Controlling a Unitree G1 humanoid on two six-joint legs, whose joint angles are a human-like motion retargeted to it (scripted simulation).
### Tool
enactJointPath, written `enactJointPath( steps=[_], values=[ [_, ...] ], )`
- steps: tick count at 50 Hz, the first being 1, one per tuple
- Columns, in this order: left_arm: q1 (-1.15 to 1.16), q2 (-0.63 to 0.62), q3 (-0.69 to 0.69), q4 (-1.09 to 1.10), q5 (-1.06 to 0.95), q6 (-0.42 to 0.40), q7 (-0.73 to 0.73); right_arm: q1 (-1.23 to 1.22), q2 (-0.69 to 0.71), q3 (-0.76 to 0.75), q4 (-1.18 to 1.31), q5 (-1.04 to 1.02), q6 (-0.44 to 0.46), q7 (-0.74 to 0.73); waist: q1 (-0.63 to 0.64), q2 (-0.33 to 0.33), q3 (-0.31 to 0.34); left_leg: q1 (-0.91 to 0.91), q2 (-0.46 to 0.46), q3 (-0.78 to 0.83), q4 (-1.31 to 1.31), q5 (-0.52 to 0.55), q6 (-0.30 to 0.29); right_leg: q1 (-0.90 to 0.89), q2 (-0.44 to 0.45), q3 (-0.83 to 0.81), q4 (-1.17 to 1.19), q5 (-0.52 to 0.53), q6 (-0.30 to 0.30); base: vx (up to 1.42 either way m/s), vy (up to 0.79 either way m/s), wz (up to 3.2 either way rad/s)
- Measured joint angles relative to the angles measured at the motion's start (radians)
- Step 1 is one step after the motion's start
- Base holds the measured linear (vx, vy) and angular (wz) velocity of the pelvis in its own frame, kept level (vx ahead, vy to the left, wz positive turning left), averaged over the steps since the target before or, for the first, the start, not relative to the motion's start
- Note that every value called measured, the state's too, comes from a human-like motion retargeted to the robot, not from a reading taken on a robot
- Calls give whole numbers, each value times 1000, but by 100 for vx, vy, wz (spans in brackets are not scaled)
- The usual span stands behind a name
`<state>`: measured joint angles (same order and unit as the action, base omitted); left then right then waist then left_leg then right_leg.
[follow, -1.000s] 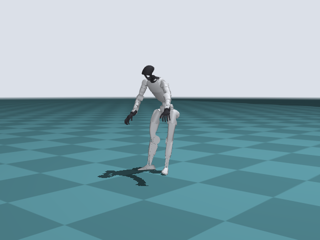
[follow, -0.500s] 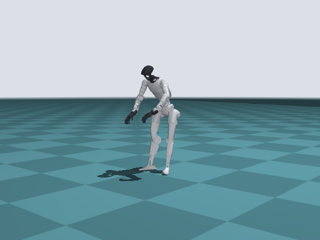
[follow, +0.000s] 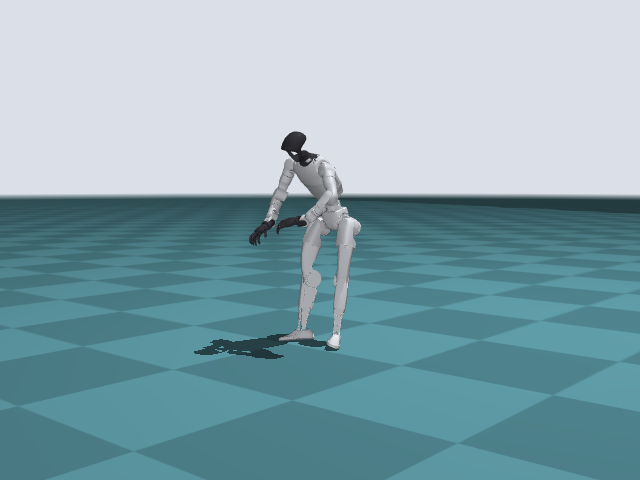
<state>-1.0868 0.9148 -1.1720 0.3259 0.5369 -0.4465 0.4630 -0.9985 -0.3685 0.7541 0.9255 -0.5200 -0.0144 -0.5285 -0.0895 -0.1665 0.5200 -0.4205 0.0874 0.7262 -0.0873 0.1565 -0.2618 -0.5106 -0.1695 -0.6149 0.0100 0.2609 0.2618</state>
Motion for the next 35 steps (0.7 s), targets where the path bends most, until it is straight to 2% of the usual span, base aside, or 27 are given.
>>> enactJointPath(
  steps=[3,5,10,13,18,20,22,25,28,32,33,35],
  values=[
    [71,41,113,189,-63,46,-35,-3,-3,-11,11,-3,12,13,5,10,0,4,3,8,0,0,0,10,5,3,-11,0,0,2,1,3],
    [103,46,196,353,-141,102,-39,-19,-3,15,30,14,37,23,-9,32,0,4,2,-16,0,-2,0,55,28,2,-97,36,0,7,0,14],
    [83,-3,451,847,-387,337,-50,-36,-5,33,82,45,77,19,-8,47,0,16,2,-16,0,-4,0,64,27,8,-97,29,0,1,0,2],
    [24,-32,542,971,-469,408,-66,-35,-8,26,88,64,85,19,-9,50,0,18,3,-18,0,-4,0,66,27,8,-97,27,0,0,0,0],
    [27,-102,441,764,-398,327,-97,-22,-14,20,89,55,69,16,8,31,0,28,7,-2,0,-4,0,26,5,14,-4,-16,0,0,0,0],
    [20,-151,352,641,-349,276,-93,-28,-6,36,92,66,70,17,-20,46,0,20,12,-26,0,-3,0,69,32,1,-88,19,0,7,0,30],
    [8,-173,277,490,-234,199,-111,-37,5,5,75,50,49,10,-28,53,-40,-75,29,-7,0,12,0,-29,35,-9,-68,15,0,4,0,12],
    [-6,-221,113,270,-139,118,-63,-28,0,37,69,42,42,8,-42,41,0,14,19,-27,0,-1,0,63,39,-1,-86,19,0,0,0,0],
    [-13,-229,29,120,-31,64,-18,-28,-6,36,54,36,23,3,-45,43,0,13,20,-19,0,-1,0,59,42,5,-88,22,0,0,0,0],
    [47,-164,36,96,0,48,-30,-32,-23,10,37,69,1,16,-30,45,0,10,18,5,0,0,0,39,39,24,-79,20,0,-1,0,-23],
    [71,-126,45,123,-34,50,-52,-44,-15,13,36,114,-7,23,-24,25,0,7,12,25,0,1,0,7,22,36,-32,3,0,-6,1,-41],
    [106,-70,82,203,-75,64,-79,-61,-18,16,39,167,-3,34,-34,38,0,-1,15,21,0,0,0,29,41,46,-97,32,0,5,1,-10]
  ],
)
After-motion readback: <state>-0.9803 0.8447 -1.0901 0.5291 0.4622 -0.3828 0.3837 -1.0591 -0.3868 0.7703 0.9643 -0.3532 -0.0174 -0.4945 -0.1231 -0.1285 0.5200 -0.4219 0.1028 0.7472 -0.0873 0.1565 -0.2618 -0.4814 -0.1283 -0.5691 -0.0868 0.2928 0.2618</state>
